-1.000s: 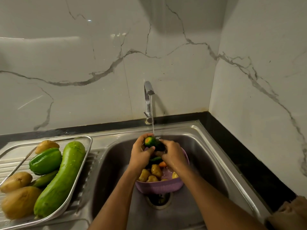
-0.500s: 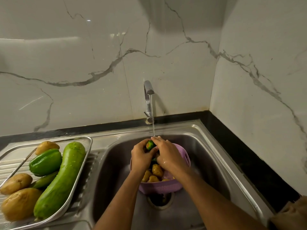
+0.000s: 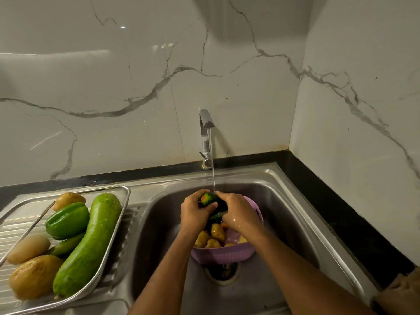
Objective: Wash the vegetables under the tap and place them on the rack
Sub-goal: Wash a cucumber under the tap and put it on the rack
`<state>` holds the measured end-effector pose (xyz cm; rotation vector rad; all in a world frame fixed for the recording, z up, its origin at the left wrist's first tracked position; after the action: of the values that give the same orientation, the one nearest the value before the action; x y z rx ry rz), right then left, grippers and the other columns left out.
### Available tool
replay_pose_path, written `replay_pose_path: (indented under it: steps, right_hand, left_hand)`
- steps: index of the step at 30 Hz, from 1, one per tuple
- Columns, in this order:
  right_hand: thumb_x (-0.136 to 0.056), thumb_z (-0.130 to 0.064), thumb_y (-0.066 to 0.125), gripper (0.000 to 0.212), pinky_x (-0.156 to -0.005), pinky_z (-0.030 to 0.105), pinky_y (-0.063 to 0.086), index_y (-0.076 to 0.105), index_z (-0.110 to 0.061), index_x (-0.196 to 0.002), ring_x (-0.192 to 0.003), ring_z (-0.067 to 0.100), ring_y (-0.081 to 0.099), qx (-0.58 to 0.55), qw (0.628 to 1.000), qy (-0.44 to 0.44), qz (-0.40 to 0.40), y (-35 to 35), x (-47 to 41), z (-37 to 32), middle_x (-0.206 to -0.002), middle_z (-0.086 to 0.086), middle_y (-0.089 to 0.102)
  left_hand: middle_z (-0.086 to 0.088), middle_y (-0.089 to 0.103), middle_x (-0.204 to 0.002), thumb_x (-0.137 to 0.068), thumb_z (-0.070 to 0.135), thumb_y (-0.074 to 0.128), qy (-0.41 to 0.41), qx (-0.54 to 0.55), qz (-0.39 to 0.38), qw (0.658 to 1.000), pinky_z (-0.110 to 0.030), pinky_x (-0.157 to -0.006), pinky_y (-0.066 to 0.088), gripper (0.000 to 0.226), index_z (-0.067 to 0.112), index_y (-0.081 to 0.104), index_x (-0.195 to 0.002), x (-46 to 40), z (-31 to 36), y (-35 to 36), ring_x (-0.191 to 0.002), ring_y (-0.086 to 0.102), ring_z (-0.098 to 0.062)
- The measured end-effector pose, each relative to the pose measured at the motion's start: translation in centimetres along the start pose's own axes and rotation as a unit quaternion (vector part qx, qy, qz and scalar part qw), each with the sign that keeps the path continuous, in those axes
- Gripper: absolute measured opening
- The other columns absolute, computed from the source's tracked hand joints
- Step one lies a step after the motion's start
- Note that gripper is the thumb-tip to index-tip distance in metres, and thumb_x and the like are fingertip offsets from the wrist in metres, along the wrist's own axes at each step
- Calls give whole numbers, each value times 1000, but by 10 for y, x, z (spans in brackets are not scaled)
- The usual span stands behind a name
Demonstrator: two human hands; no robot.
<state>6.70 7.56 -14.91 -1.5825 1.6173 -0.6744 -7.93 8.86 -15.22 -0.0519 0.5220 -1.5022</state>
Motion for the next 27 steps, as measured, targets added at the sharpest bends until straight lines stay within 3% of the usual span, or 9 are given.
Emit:
replay_pose_path:
  steps: [3,7,9,12,15,21,27]
  right_hand:
    - [-89,-11,74,76,-111,29,43,42,-26,-157,-138,16,52,26,999,36,3,-6,1,15,-149,0,57]
    - [-96,-3,60,69,-113,33,45,39,-26,-158,-140,19,50,-5,1000,-5,17,-3,4,-8,-153,1,53]
    - [-98,-1,55,68,-113,35,46,38,-28,-158,-140,19,50,-18,1000,-21,8,2,6,-14,-155,1,51]
    - [-97,-3,57,68,-109,35,50,40,-29,-158,-136,18,55,-21,1000,10,9,2,2,0,-151,1,56]
    - [-97,-9,60,65,-106,32,50,41,-24,-157,-132,19,58,27,999,38,18,-3,1,14,-145,4,61]
    - [-98,-9,61,66,-106,37,52,39,-28,-158,-130,20,59,9,1000,-2,-3,5,0,-4,-144,3,61]
    - [-93,-25,73,54,-98,26,49,58,-36,-144,-120,14,65,5,1000,26,-7,1,-3,19,-126,-7,71]
  left_hand:
    - [10,71,-100,-87,8,79,-8,0,-15,1000,-21,-78,60,35,34,67,-106,-1,-1,5,-96,70,-5]
    - [6,74,-99,-87,13,80,-26,8,9,1000,-36,-82,63,28,24,71,-111,-5,-13,3,-93,71,-8]
    - [6,74,-98,-87,12,80,-31,10,24,999,-36,-82,63,28,24,71,-111,-6,-17,-1,-92,71,-7]
    - [6,73,-102,-87,9,80,-30,18,22,999,-34,-84,63,32,23,71,-114,-7,-14,-2,-96,71,-8]
    - [11,71,-101,-86,9,80,-8,-6,-9,1000,-23,-83,60,33,29,68,-110,-6,-6,7,-96,69,-4]
    - [19,67,-98,-87,6,77,20,-63,-24,998,-12,-79,50,41,38,63,-108,-3,-3,13,-95,63,9]
    - [17,66,-108,-85,9,81,17,-64,-57,996,-9,-82,54,45,30,65,-122,-5,-5,16,-103,64,0]
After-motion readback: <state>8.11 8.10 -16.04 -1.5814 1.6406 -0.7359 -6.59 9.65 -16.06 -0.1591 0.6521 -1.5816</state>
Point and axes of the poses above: each hand's wrist, its own x-axis away from the middle knuckle, its own y-axis out of the palm, z = x × y, the point moved 7 cm from there along -x, towards the middle knuckle
